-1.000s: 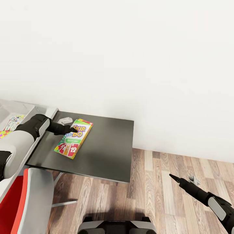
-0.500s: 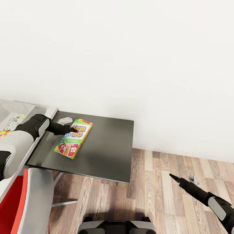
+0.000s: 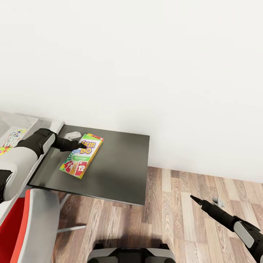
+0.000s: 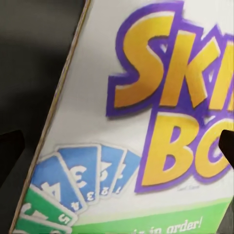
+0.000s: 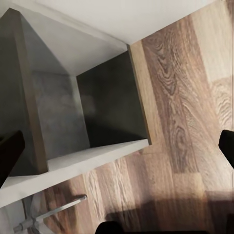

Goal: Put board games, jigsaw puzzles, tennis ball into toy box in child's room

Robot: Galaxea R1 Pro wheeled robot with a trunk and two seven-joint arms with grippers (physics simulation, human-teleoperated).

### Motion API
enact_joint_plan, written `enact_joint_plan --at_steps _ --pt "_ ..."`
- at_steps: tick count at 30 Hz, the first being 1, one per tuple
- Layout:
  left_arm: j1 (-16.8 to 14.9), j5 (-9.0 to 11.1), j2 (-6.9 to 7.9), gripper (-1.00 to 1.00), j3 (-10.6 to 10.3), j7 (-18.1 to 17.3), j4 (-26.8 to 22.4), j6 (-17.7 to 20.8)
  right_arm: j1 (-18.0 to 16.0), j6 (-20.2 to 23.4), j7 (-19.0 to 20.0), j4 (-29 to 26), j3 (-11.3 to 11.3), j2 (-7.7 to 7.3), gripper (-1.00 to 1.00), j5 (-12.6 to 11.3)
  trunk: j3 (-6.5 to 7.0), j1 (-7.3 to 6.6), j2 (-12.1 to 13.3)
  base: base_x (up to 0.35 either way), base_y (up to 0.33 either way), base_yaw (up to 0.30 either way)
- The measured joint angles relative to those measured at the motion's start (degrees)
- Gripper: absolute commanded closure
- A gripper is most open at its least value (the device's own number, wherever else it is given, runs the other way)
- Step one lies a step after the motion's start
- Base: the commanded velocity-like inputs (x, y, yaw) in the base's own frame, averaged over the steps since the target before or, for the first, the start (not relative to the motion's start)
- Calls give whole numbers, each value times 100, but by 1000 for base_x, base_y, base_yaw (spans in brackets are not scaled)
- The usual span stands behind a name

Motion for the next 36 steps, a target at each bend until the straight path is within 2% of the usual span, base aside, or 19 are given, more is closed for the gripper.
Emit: enact_joint_plan --at_steps 22,36 --pt "3 0 0 -100 0 -79 0 -1 0 0 -1 0 0 0 -100 0 0 0 0 -15 -124 0" --pt "2 -4 0 -100 -2 -75 0 1 -1 -1 -2 4 2 0 -100 -3 0 0 0 -57 -26 0"
